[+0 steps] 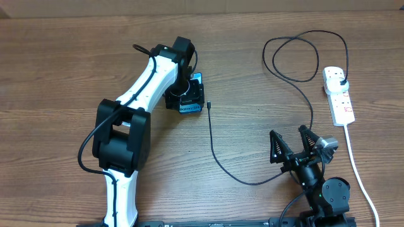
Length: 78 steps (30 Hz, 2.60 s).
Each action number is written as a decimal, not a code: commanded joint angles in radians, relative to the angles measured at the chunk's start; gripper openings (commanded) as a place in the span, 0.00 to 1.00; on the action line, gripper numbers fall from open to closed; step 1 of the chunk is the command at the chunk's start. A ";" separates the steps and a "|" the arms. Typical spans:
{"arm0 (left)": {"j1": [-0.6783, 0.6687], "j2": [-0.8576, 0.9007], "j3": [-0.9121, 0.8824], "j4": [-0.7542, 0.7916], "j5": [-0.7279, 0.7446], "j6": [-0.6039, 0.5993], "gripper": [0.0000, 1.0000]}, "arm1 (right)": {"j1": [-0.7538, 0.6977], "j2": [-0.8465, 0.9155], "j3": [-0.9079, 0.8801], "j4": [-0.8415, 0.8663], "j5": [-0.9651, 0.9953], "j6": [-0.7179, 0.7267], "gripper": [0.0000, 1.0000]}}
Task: Plug charger to phone and switch on socket
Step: 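Lift the phone with the left gripper and stand it upright near the cable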
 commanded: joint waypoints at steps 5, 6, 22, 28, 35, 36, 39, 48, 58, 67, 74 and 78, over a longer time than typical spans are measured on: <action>-0.056 0.007 -0.051 0.045 -0.100 -0.034 0.46 | -0.007 -0.008 -0.010 0.003 0.002 0.003 1.00; -0.060 0.007 -0.065 0.056 -0.100 -0.034 0.46 | -0.007 -0.008 -0.010 0.003 0.002 0.003 1.00; -0.071 0.007 -0.214 0.162 -0.106 -0.075 0.75 | -0.007 -0.008 -0.010 0.003 0.002 0.003 1.00; -0.068 0.007 -0.199 0.161 -0.106 -0.075 1.00 | -0.007 -0.008 -0.010 0.003 0.002 0.003 1.00; -0.068 0.006 -0.097 0.108 -0.107 -0.074 1.00 | -0.007 -0.008 -0.010 0.003 0.002 0.003 1.00; -0.068 0.006 -0.081 0.102 -0.107 -0.074 1.00 | -0.007 -0.008 -0.010 0.003 0.002 0.003 1.00; -0.068 0.006 -0.035 0.095 -0.106 -0.075 1.00 | -0.007 -0.008 -0.010 0.003 0.002 0.003 1.00; -0.068 0.006 0.016 0.158 -0.114 -0.140 1.00 | -0.007 -0.008 -0.010 0.003 0.002 0.003 1.00; -0.067 0.006 0.016 0.203 -0.171 -0.269 1.00 | -0.007 -0.008 -0.010 0.003 0.002 0.003 1.00; -0.073 0.006 0.016 0.220 -0.188 -0.276 1.00 | -0.007 -0.008 -0.010 0.003 0.002 0.003 1.00; -0.084 0.018 0.016 0.218 -0.212 -0.275 1.00 | -0.007 -0.008 -0.010 0.003 0.002 0.003 1.00; -0.092 0.037 0.016 0.218 -0.215 -0.274 1.00 | -0.007 -0.008 -0.010 0.003 0.002 0.003 1.00</action>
